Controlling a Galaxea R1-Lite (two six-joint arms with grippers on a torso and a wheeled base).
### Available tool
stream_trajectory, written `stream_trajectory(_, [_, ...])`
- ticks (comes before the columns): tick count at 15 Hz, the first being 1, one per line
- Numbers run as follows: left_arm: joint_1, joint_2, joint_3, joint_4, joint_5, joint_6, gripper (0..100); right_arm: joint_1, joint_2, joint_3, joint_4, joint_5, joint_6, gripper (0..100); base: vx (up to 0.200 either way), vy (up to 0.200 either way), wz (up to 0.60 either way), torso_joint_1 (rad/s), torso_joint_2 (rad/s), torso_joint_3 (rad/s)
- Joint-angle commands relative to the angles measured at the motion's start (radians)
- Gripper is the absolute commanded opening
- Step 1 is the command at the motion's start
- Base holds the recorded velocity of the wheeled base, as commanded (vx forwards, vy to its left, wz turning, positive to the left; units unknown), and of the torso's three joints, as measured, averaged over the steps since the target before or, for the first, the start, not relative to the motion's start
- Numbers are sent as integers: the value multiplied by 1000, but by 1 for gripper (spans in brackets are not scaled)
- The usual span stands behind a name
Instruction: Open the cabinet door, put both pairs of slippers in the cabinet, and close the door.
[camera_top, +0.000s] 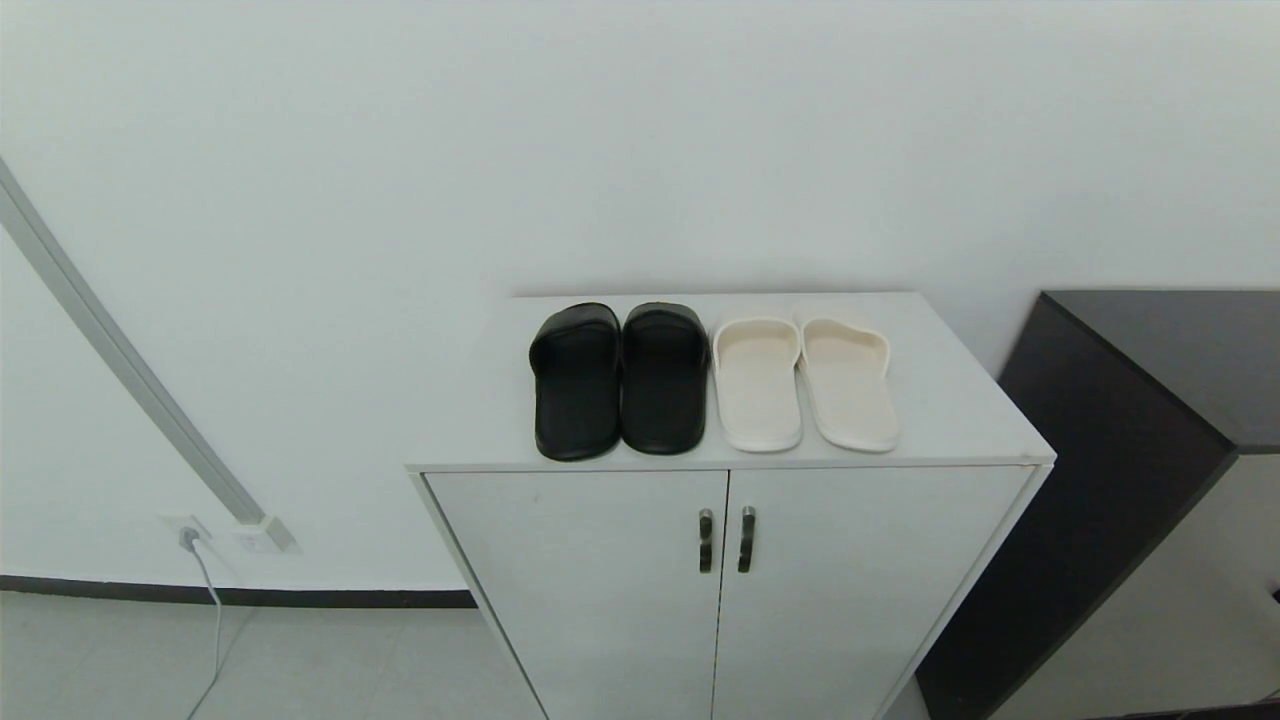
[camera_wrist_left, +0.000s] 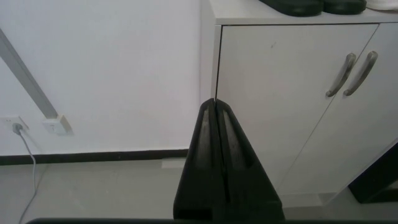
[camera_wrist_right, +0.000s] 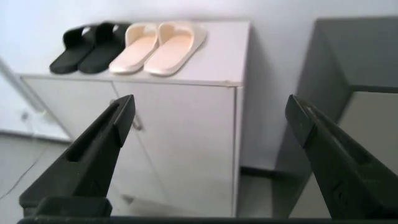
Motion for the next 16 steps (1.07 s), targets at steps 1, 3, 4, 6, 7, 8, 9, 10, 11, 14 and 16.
stream_trajectory(1, [0, 0, 0, 0, 0, -1, 0, 139, 357, -13, -136, 38, 6, 100, 0, 0, 0, 0, 0, 0])
stream_trajectory(3, [0, 0, 0, 0, 0, 1, 0, 252, 472, -85, -144, 1, 49, 100, 0, 0, 0, 0, 0, 0])
stream_trajectory(4, [0, 0, 0, 0, 0, -1, 0, 352, 547, -145, -145, -62, 97, 100, 0, 0, 0, 0, 0, 0])
stream_trajectory(6, [0, 0, 0, 0, 0, 1, 0, 499, 641, -234, -161, -169, 158, 100, 0, 0, 0, 0, 0, 0])
stream_trajectory(7, [0, 0, 0, 0, 0, 1, 0, 553, 684, -262, -179, -214, 164, 100, 0, 0, 0, 0, 0, 0])
stream_trajectory(8, [0, 0, 0, 0, 0, 1, 0, 582, 732, -283, -202, -254, 164, 100, 0, 0, 0, 0, 0, 0])
stream_trajectory(9, [0, 0, 0, 0, 0, 1, 0, 602, 784, -306, -234, -293, 163, 100, 0, 0, 0, 0, 0, 0])
stream_trajectory(10, [0, 0, 0, 0, 0, 1, 0, 618, 833, -327, -253, -335, 163, 100, 0, 0, 0, 0, 0, 0])
stream_trajectory(11, [0, 0, 0, 0, 0, 1, 0, 631, 885, -354, -279, -370, 163, 100, 0, 0, 0, 0, 0, 0])
stream_trajectory(14, [0, 0, 0, 0, 0, -1, 0, 674, 1020, -436, -329, -470, 161, 100, 0, 0, 0, 0, 0, 0])
stream_trajectory(16, [0, 0, 0, 1, 0, -2, 0, 696, 1118, -522, -332, -548, 164, 100, 0, 0, 0, 0, 0, 0])
